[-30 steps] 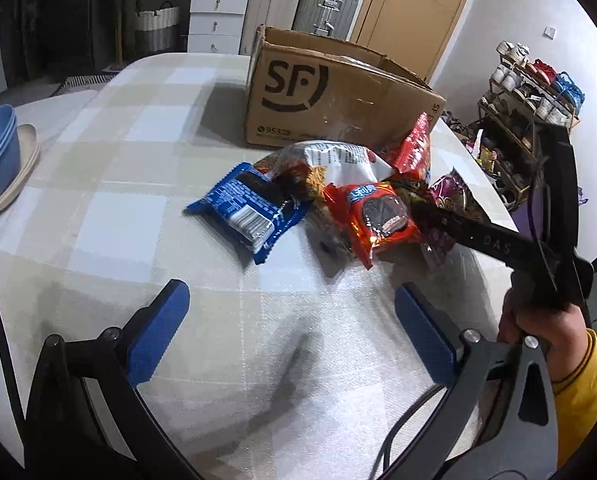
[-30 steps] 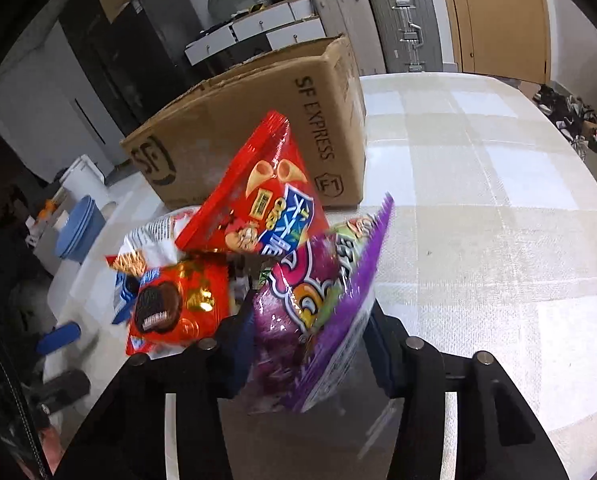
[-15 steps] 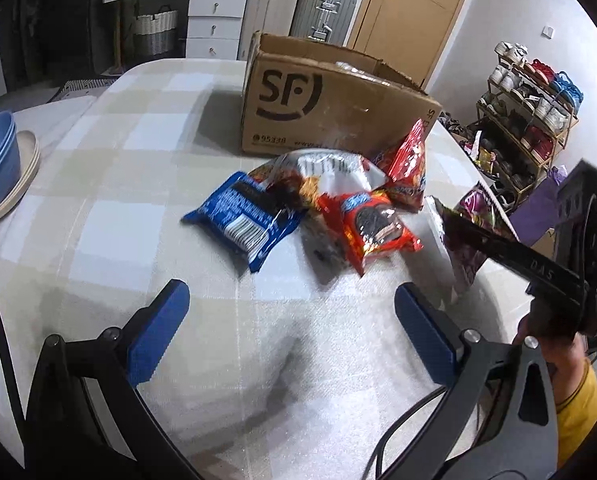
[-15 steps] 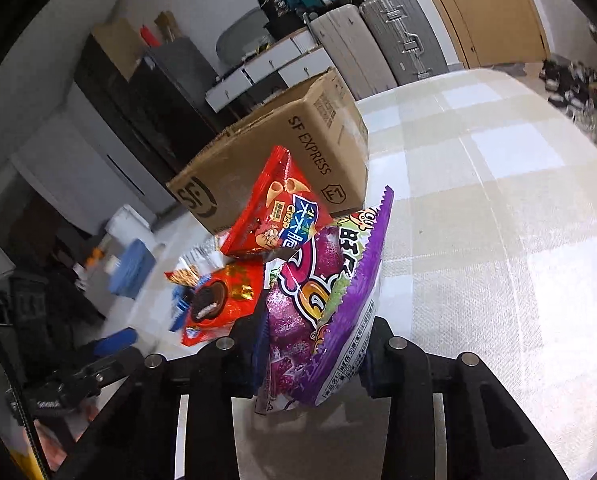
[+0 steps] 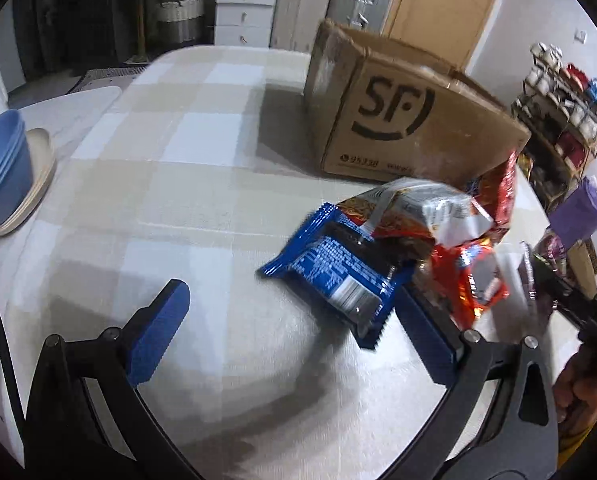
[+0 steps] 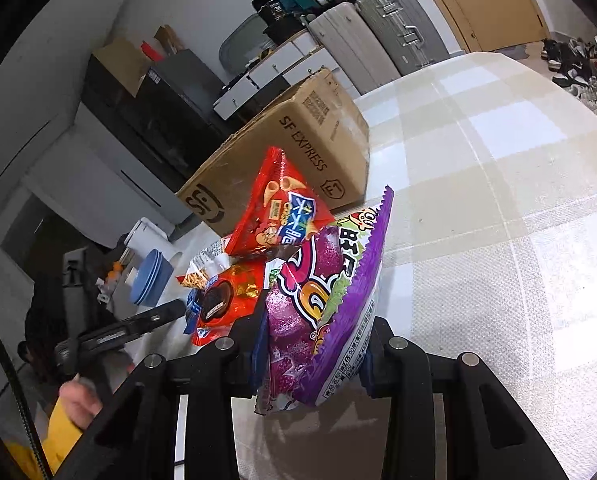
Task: Organize snacks
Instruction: 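Grasp the purple candy bag with the right tool while the left tool grasps the blue biscuit pack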
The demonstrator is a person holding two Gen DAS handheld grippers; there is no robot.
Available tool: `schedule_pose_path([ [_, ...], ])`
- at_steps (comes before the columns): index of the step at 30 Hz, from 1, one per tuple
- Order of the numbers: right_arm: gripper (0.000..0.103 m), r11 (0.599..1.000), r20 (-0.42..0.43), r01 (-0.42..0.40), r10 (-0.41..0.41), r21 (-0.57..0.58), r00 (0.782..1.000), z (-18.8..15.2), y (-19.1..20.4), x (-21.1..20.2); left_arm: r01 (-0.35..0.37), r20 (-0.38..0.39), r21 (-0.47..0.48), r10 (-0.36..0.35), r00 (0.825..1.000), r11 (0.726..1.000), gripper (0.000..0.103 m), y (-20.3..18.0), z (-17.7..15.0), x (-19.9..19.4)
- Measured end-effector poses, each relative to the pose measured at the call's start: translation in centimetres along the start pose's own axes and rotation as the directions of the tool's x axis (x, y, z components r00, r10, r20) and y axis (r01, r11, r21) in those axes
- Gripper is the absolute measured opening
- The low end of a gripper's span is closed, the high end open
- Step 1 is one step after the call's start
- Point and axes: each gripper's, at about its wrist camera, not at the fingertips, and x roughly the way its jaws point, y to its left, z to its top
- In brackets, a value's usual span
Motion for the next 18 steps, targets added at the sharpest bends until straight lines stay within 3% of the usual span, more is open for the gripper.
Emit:
schedule_pose_path([
  [3,0.036,1.000,-0.002,-0.010,0.010,-0.006,1.000,0.0,0.1,0.0,0.013,-0.040,0.028,-0.012,0.999,1.000,0.101,-0.4,0.4,1.6],
  [12,0.036,1.000,0.000,-0.013,0.013,0.008,1.000,0.0,-0.2,0.0,0.049,-0.050,0.129,-0.043,0.998,0.990,0.097,-1.5,1.5,3.2],
  [18,0.037,1.000,0.001,-0.015,0.015,0.015,1.000,0.0,-0.2,0.0,0.081,-0.039,0.208,-0.075,0.996,0.975,0.074,-2.6,1.0,2.8],
])
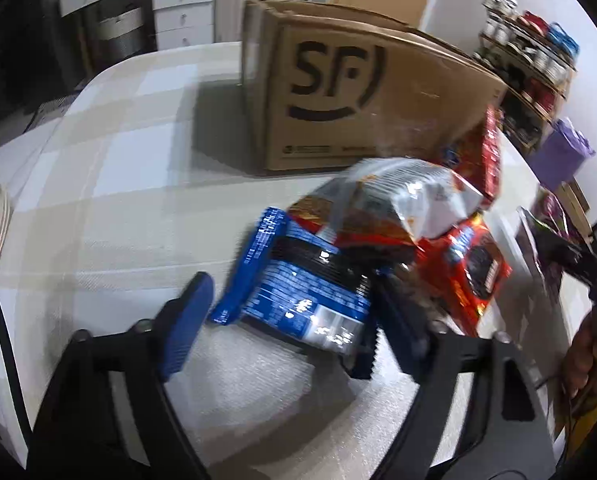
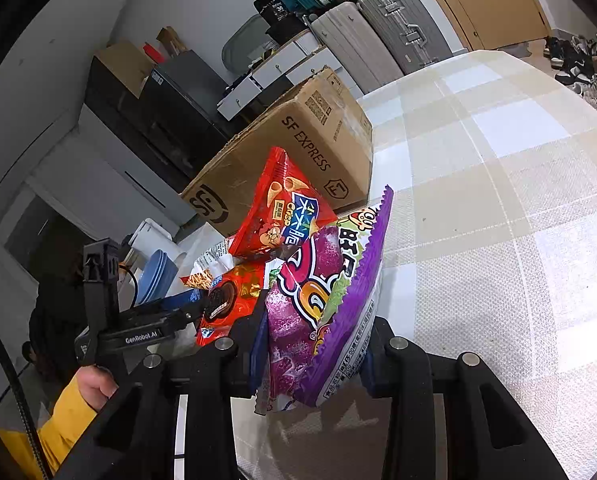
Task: Organize snacks
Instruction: 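Grasp the purple candy bag with the right tool while the left tool grasps the blue biscuit pack, then carry both packets over the SF box and open both tools to drop them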
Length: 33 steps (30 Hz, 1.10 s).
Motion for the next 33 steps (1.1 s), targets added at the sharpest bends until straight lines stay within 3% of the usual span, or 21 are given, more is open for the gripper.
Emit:
schedule_pose_path([
  [2,0.037,1.000,0.002,0.002,-0.002,0.003,1.000,0.0,-0.1,-0.1,0.005,-0.003,0.050,-0.005,1.000,0.999,0.060,-0.7,-0.2,-0.2],
  [7,0.037,1.000,0.006,0.006,-0.006,0.014,1.000,0.0,-0.3,-0.2,0.027,-0.007,0.083,-0.027,1.000,0.996,0.044,-1.0,-0.8,-0.9],
  [13,0.037,1.000,0.009,0.004,-0.004,0.021,1.000,0.0,-0.3,-0.2,0.052,-0.019,0.059,-0.051,0.999,0.997,0.043,-0.4,-1.3,-1.5],
  [17,0.037,1.000,0.009,-0.007,0.006,0.019,1.000,-0.1,-0.3,-0.3,0.009,0.002,0.005,-0.009,1.000,1.000,0.043,0.0,-1.9,-2.8],
  [20,0.037,1.000,0.019,-0.012,0.012,0.013,1.000,-0.2,-0.3,-0.6,0.024,0.039,-0.015,-0.023,0.999,1.000,0.043,-0.2,-2.6,-4.6],
  [28,0.037,1.000,0.037,-0.011,0.011,0.015,0.999,-0.2,-0.3,-1.0,0.001,0.061,0.011,-0.002,0.998,1.000,0.043,-2.8,-4.9,-8.7],
  [33,0.037,0.999,0.101,0.031,-0.032,0.010,0.994,-1.1,0.7,-2.7,-0.016,0.096,0.062,0.010,0.995,0.998,0.043,-5.4,-6.2,-10.9],
])
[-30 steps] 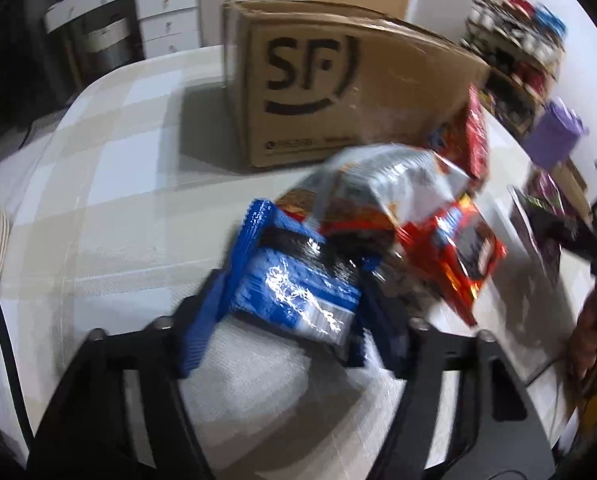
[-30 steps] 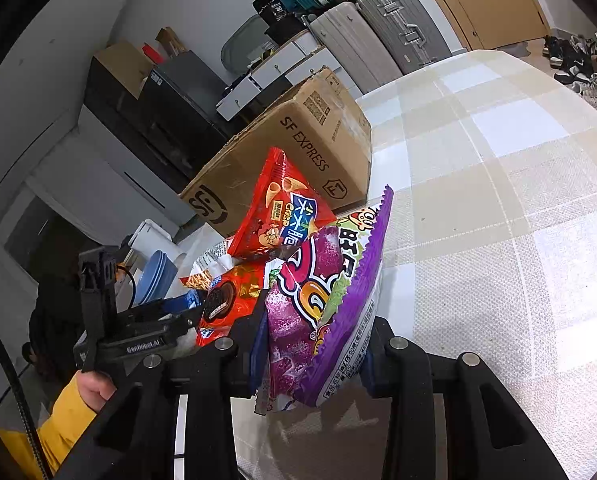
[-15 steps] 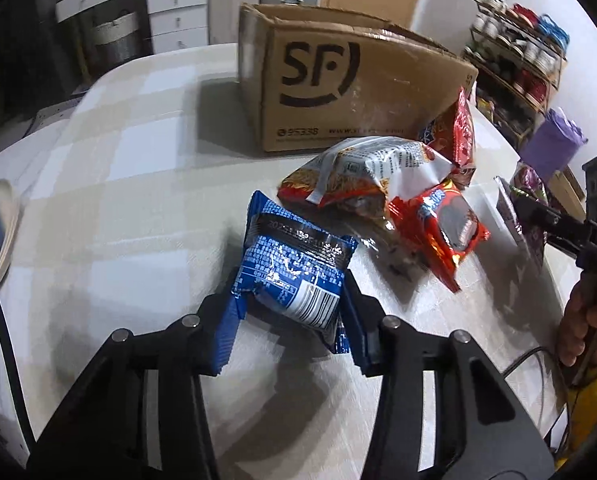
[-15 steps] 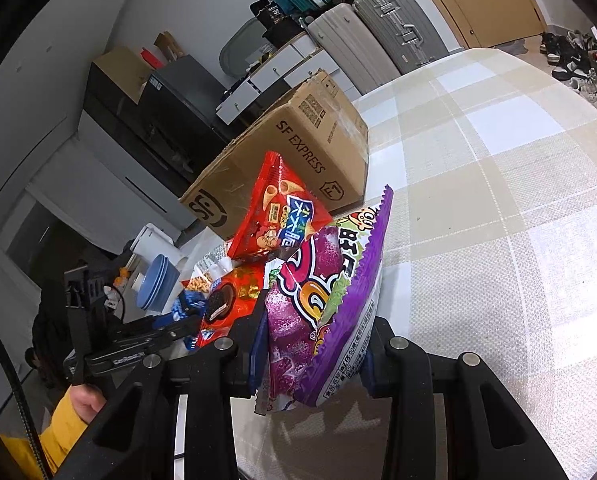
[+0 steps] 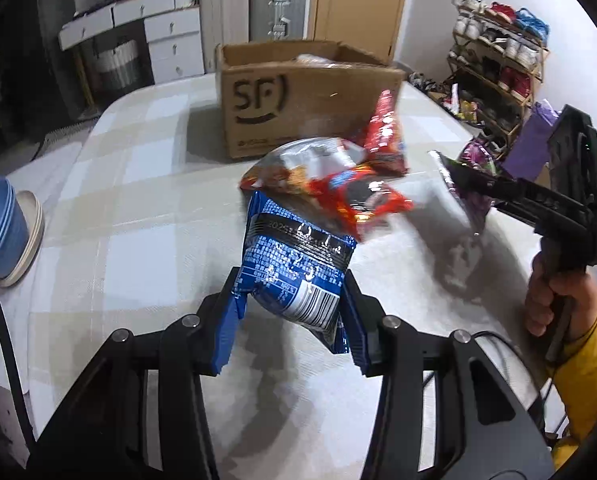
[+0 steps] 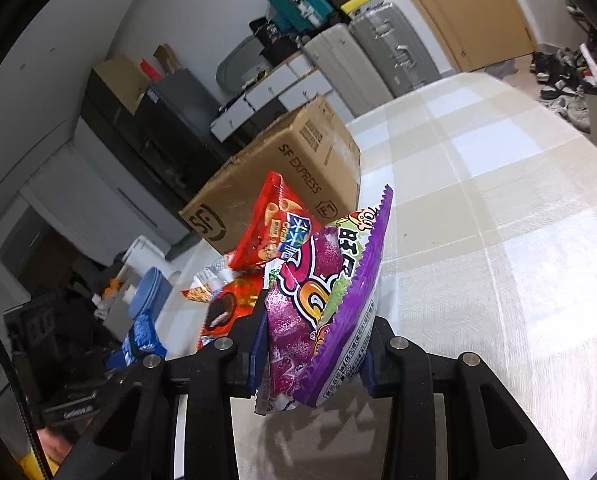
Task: Organize snacks
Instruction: 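Carry both packets over the SF box and open both tools to drop them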
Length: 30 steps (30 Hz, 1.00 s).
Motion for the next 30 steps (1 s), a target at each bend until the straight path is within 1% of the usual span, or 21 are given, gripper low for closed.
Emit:
schedule_pose_path([
  [1,0.037,1.000,0.006,-0.010,0.010,0.001,1.000,-0.4,0.4,-0.5,0.000,0.008,0.004,0.000,1.000,1.000,0.043,-0.4,-0.1,-0.4],
  [3,0.037,1.000,0.005,-0.003,0.003,-0.011,1.000,-0.9,1.2,-1.1,-0.010,0.027,0.004,0.010,1.000,1.000,0.043,-1.0,-0.4,-1.4],
  [6,0.037,0.999,0.000,-0.024,0.024,-0.027,1.000,-1.3,2.7,-2.3,0.000,0.047,0.007,0.000,0.999,1.000,0.043,-2.0,-0.5,-2.6],
  [10,0.037,0.995,0.000,-0.046,0.046,-0.085,0.999,-1.2,5.3,-4.2,-0.012,0.086,0.007,0.011,0.996,1.000,0.043,-3.2,-0.1,-4.5],
  [15,0.037,0.977,0.008,-0.059,0.062,-0.203,0.998,-0.2,9.5,-6.8,0.017,0.144,-0.016,-0.014,0.989,1.000,0.043,-3.8,0.5,-7.1],
  [18,0.037,0.968,0.018,-0.062,0.069,-0.245,0.997,-0.2,11.3,-7.9,0.048,0.186,-0.046,-0.039,0.982,0.998,0.043,-3.6,0.5,-9.0],
  [20,0.037,0.956,0.021,-0.040,0.048,-0.292,0.999,-0.7,12.3,-8.3,0.066,0.210,-0.057,-0.053,0.976,0.996,0.043,-3.3,0.5,-10.1],
  [22,0.037,0.944,0.014,-0.023,0.030,-0.328,0.999,-1.1,12.6,-8.3,0.064,0.223,-0.054,-0.050,0.974,0.996,0.043,-3.2,0.4,-11.1],
  [25,0.037,0.952,-0.005,-0.023,0.023,-0.305,1.000,-1.1,12.2,-8.1,0.065,0.224,-0.045,-0.054,0.973,0.997,0.043,-3.2,0.2,-11.9],
  [30,0.037,0.947,0.001,-0.027,0.029,-0.319,1.000,-0.8,12.9,-8.2,0.083,0.222,-0.060,-0.068,0.973,0.995,0.043,-2.5,0.0,-12.3],
])
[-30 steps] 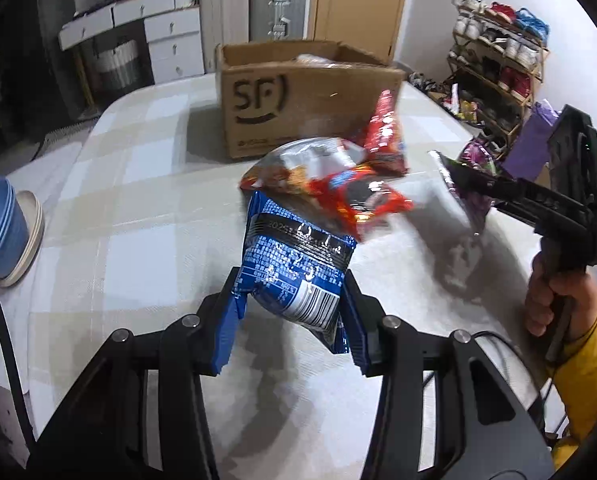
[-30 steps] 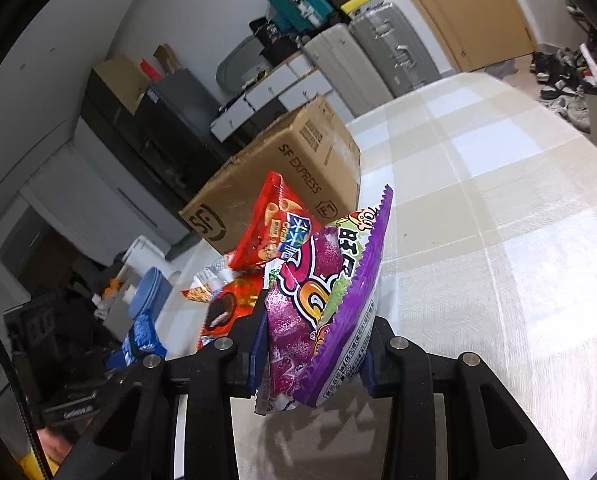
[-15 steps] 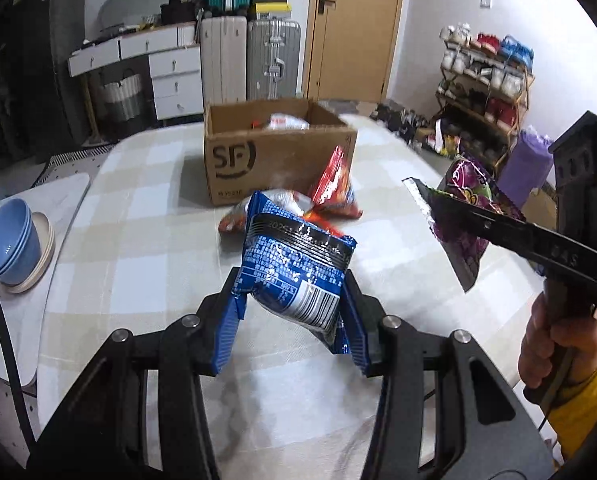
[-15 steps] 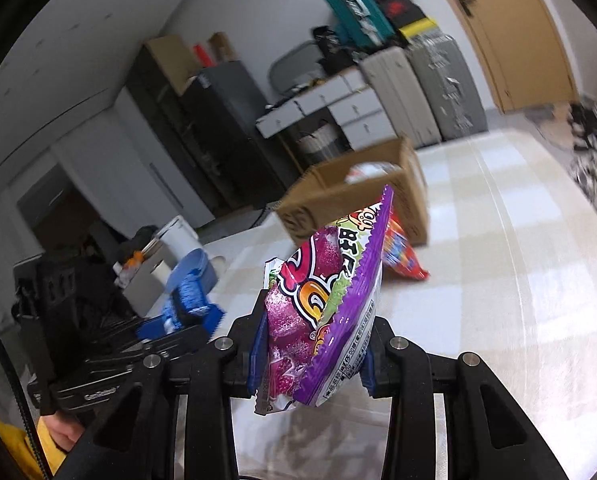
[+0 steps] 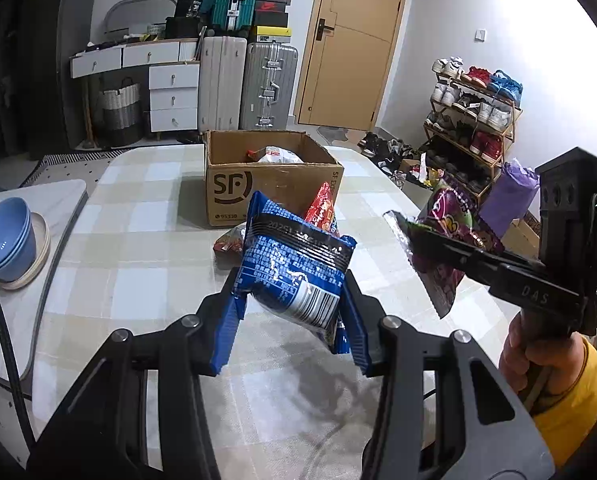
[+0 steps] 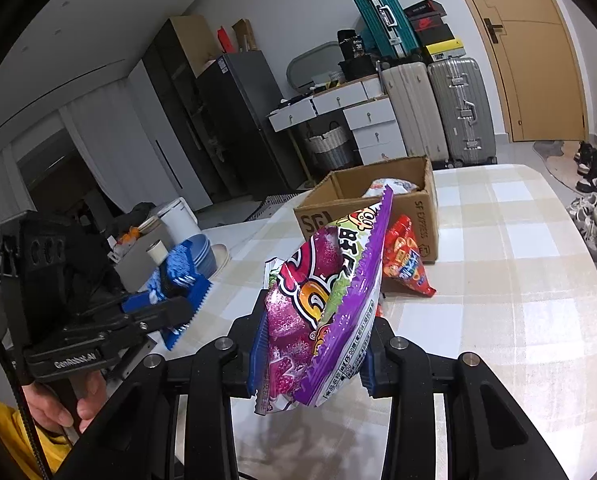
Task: Organize snacks
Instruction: 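Carry both packets over the SF box and open both tools to drop them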
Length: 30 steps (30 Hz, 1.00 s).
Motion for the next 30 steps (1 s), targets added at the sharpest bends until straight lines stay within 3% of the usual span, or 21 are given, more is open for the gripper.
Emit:
schedule_pose_path([
  [8,0.037,0.999,-0.010,-0.009,0.008,-0.036,1.000,2.4,0.3,1.2,0.011,-0.007,0.012,-0.011,1.000,1.000,0.043,1.0,2.1,2.2],
  [18,0.037,0.998,0.008,-0.013,0.013,-0.063,1.000,9.0,-1.2,4.3,-0.004,0.028,-0.010,0.004,1.000,1.000,0.043,3.4,9.2,6.4],
  [25,0.037,0.994,-0.007,0.041,-0.042,-0.099,0.999,14.3,-2.4,7.9,-0.032,0.071,0.011,0.031,0.997,0.999,0.043,4.5,14.9,9.4],
  [30,0.037,0.983,-0.044,0.127,-0.134,-0.132,0.990,18.2,-3.5,11.9,-0.025,0.029,0.036,0.024,0.999,0.999,0.043,4.7,18.8,13.6],
])
